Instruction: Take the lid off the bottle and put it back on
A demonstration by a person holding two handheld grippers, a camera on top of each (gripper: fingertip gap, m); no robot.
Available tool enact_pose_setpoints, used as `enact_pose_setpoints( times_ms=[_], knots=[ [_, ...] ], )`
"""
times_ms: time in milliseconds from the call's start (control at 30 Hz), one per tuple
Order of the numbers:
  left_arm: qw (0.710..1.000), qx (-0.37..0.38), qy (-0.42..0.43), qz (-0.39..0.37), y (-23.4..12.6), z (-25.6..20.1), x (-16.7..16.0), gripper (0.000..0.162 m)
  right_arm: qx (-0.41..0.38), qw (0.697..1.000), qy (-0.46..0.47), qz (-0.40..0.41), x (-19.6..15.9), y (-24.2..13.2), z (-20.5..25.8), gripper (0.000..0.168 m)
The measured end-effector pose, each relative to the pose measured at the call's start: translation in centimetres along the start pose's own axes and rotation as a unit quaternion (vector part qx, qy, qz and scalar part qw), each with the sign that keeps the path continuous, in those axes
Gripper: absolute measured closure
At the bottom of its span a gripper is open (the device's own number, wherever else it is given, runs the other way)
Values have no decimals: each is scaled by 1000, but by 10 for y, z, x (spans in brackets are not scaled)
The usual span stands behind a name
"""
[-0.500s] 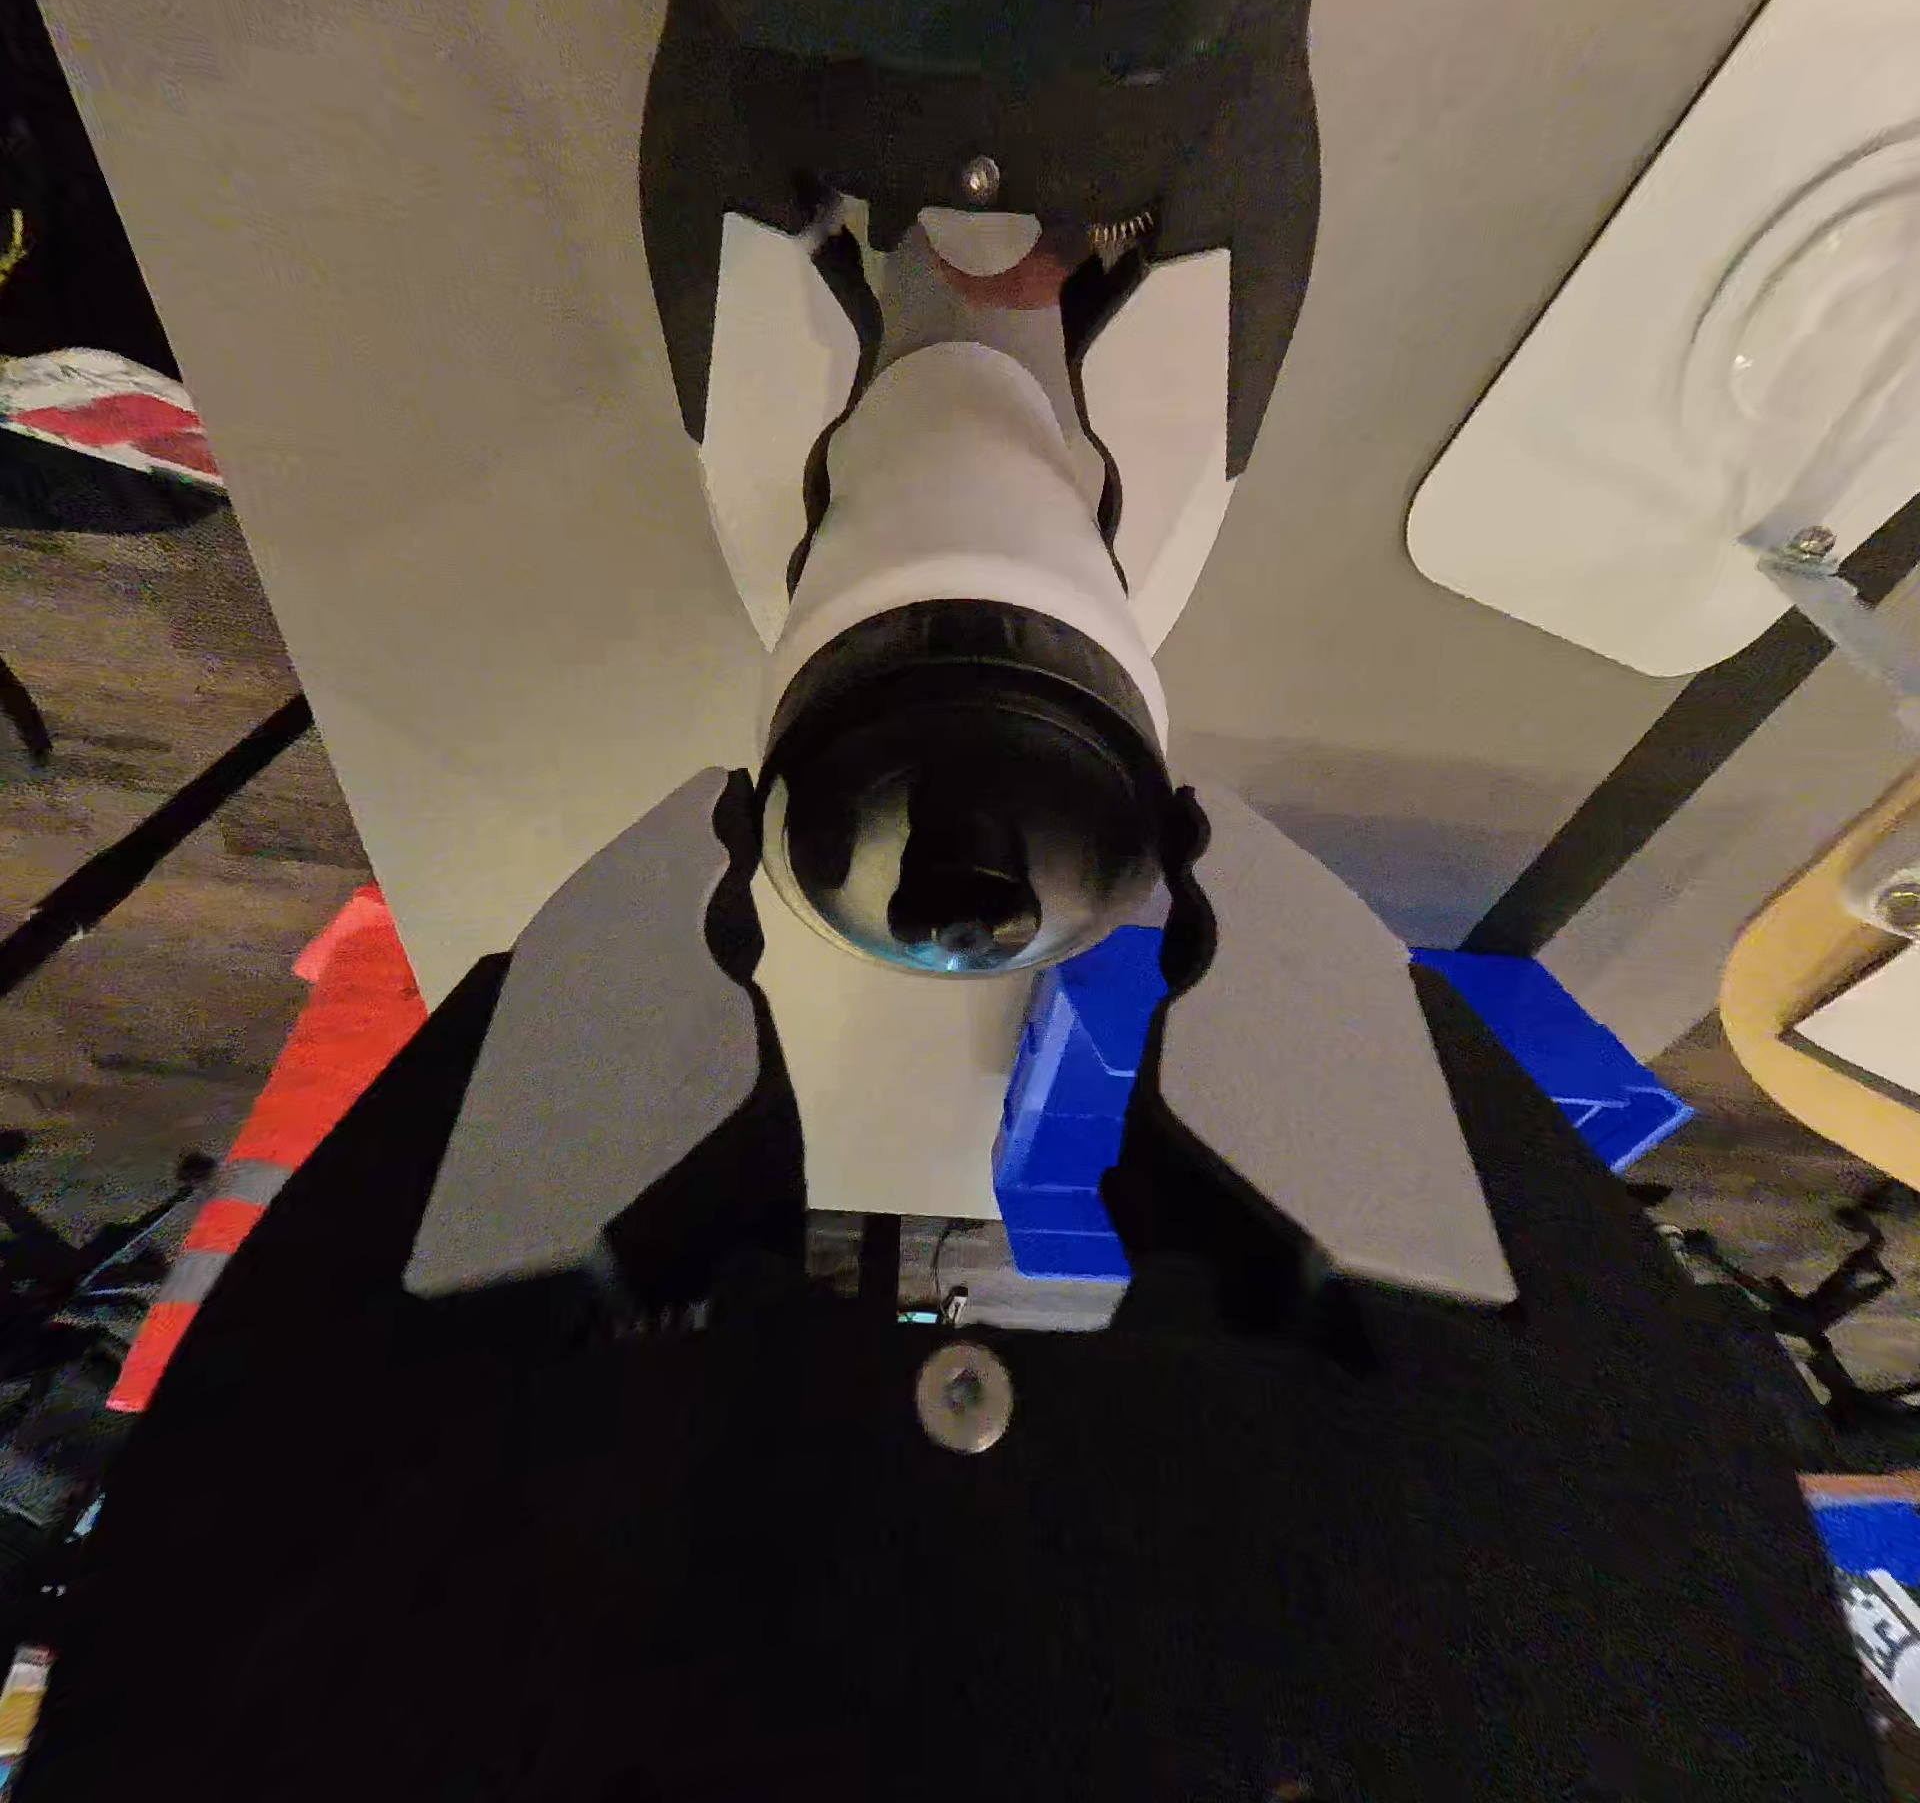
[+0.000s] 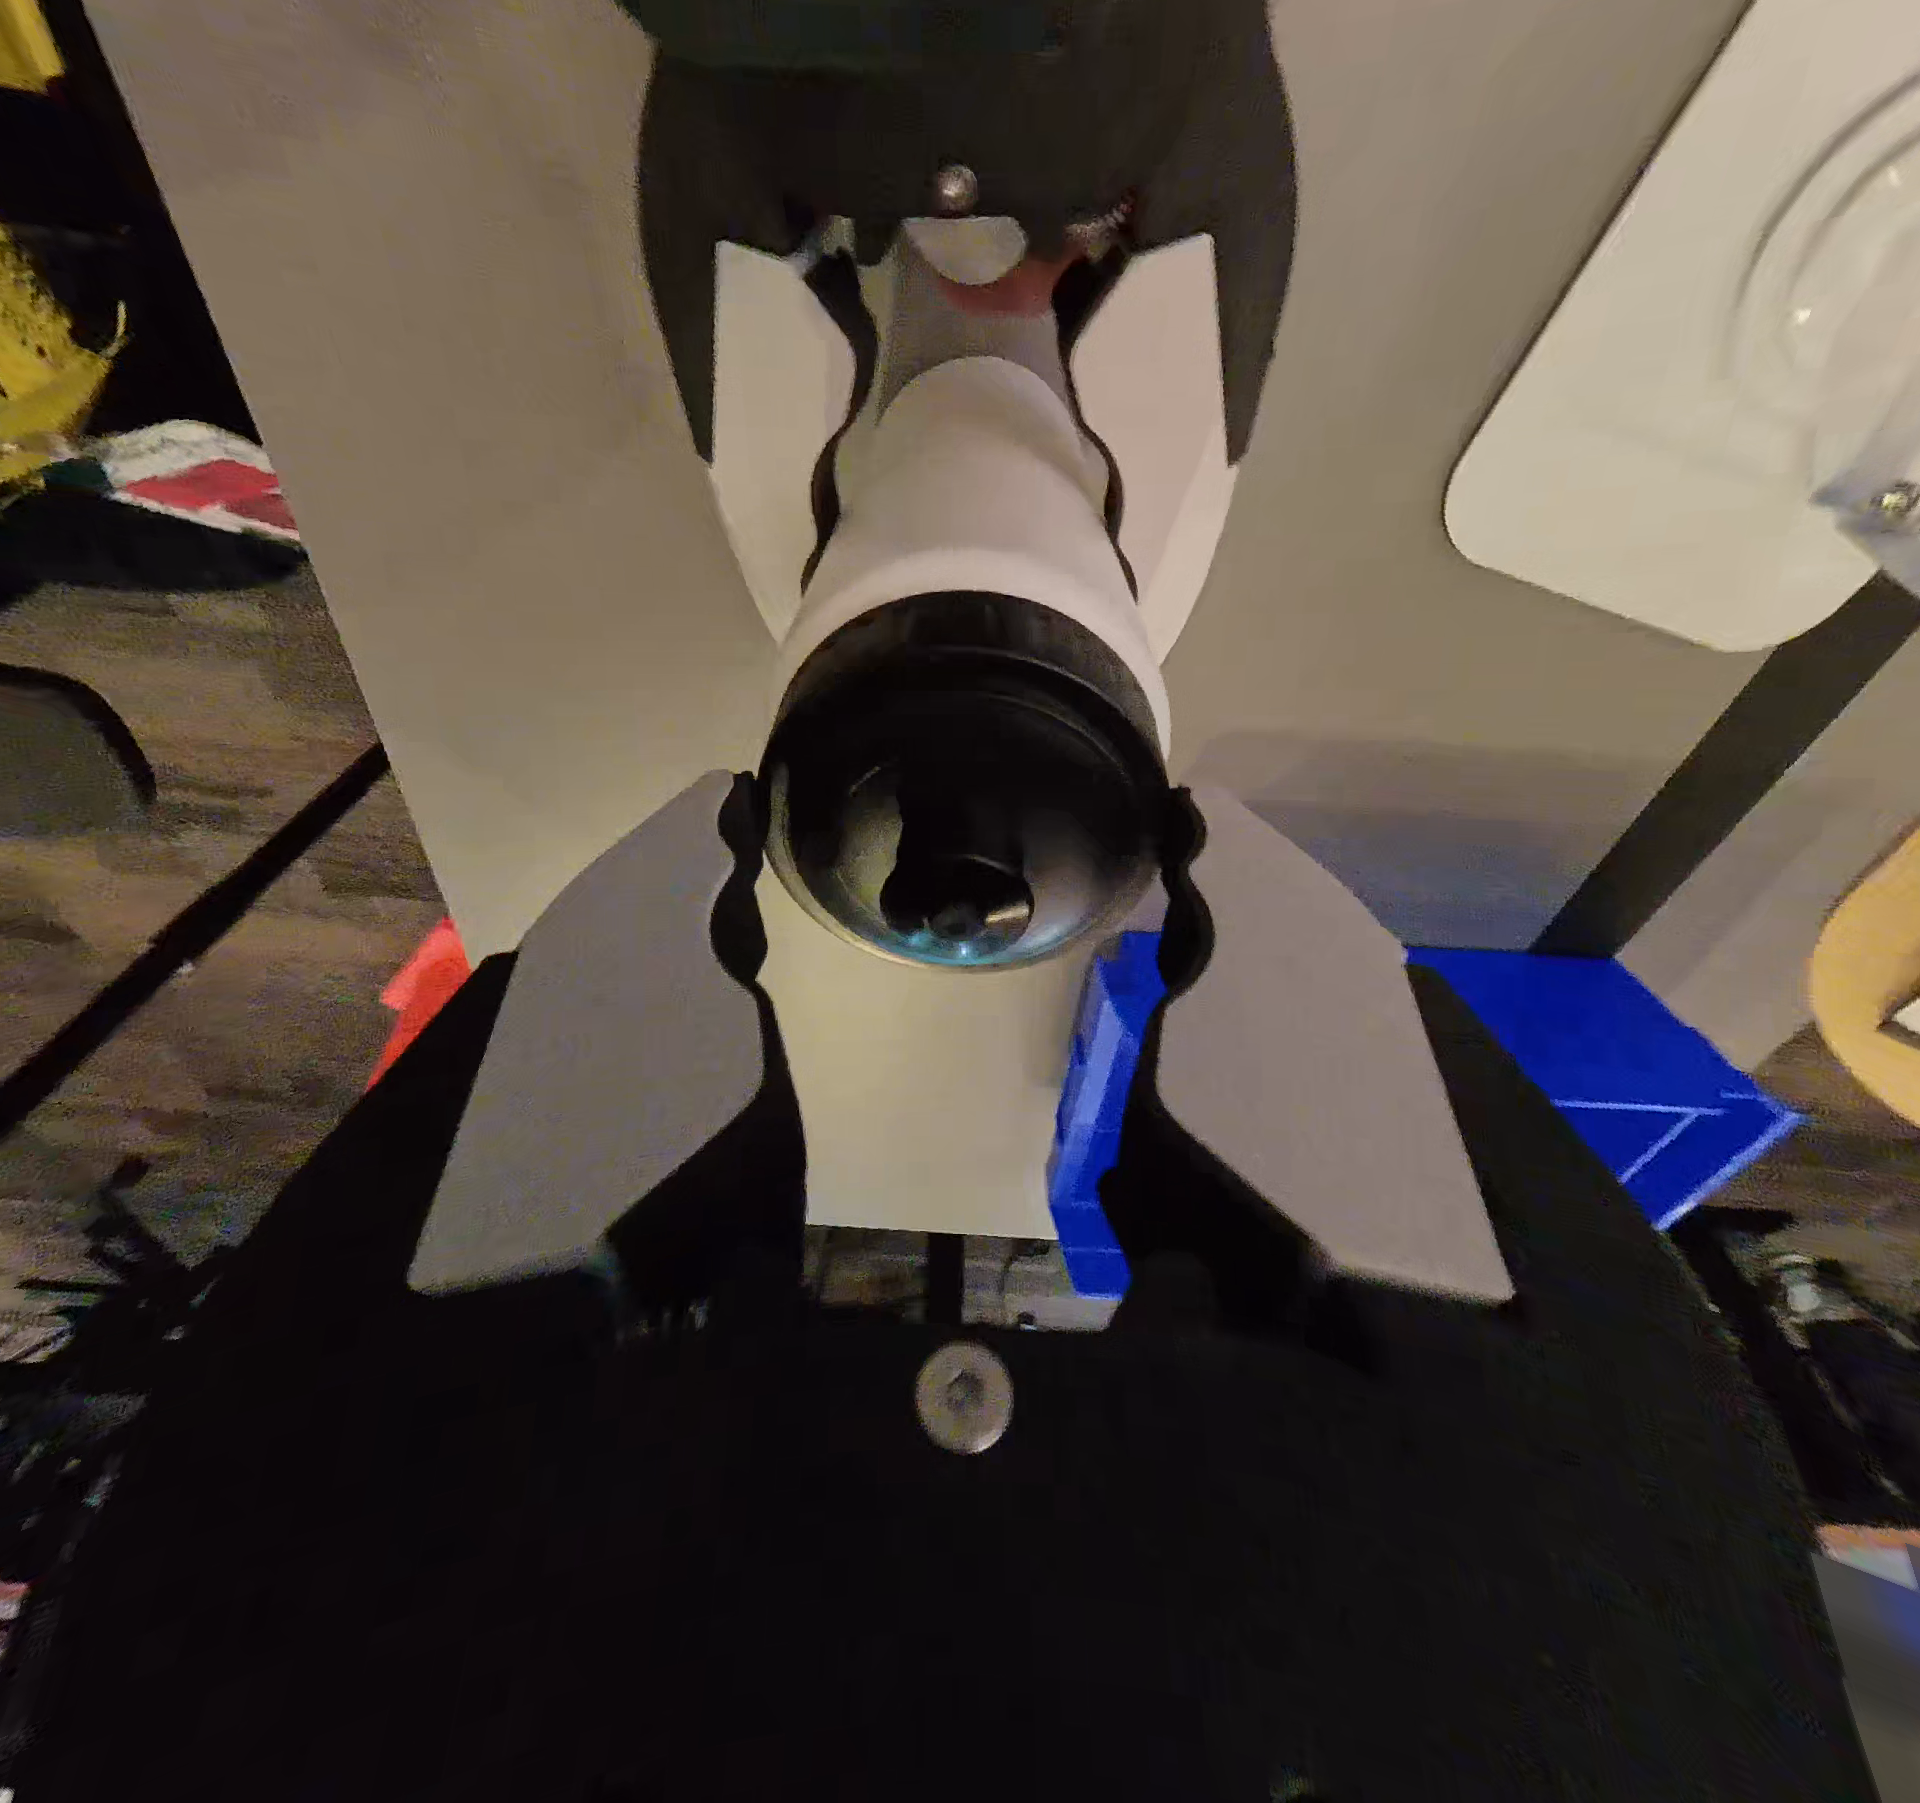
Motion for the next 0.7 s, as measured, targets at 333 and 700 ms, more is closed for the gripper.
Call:
enact_pose_setpoints(
  times_ms=[333, 700],
  knots=[
    [1000, -1, 1, -2, 1, -1, 0, 75, 43, 983, 176, -18, -2, -7, -4, 89],
    [1000, -1, -6, -3, 1, 1, 0, 75, 22, 973, 231, -11, 2, -6, -3, 97]
  ],
)
Point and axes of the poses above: each gripper's, where its closed fingertips meet, y out along the fingers, x out of its top, z = x × y across the jaws, the point moved 3 cm from there along -y, back along the fingers, and after that the axes turned 8 degrees about -z, right-handed, at the moved point
